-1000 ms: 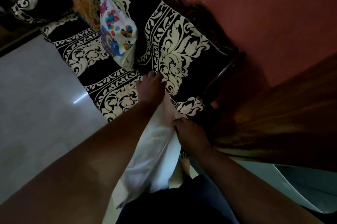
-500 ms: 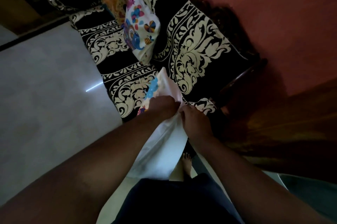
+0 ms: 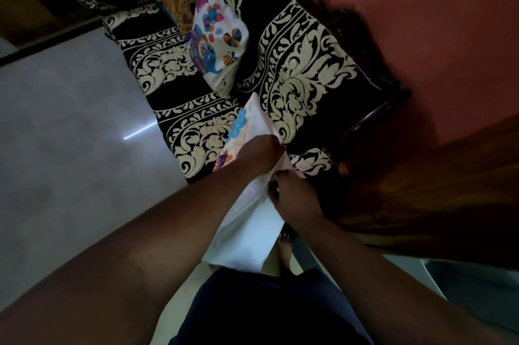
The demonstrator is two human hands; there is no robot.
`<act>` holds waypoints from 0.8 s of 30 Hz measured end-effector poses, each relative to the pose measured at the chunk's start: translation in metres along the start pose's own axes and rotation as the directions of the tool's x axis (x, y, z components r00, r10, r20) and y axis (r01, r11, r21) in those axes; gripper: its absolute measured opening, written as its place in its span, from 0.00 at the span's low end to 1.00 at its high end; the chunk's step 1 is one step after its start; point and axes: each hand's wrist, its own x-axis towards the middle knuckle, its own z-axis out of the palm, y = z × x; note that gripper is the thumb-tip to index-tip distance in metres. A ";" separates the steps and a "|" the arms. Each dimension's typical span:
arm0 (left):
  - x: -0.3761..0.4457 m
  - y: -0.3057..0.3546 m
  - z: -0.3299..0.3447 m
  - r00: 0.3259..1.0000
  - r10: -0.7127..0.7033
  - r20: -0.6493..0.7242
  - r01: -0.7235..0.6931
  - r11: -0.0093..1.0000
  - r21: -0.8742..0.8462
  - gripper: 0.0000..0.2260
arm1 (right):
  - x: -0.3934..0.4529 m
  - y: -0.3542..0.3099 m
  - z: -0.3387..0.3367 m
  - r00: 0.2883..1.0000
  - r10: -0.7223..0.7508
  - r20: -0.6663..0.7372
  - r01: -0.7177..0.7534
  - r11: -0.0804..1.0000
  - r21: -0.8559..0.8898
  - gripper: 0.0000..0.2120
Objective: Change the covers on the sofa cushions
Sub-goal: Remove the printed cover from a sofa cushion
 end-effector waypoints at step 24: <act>-0.076 -0.055 -0.013 0.894 -0.370 -0.254 0.239 0.872 -0.427 0.05 | -0.024 -0.040 0.008 0.993 -0.015 0.119 -0.018 0.962 0.273 0.09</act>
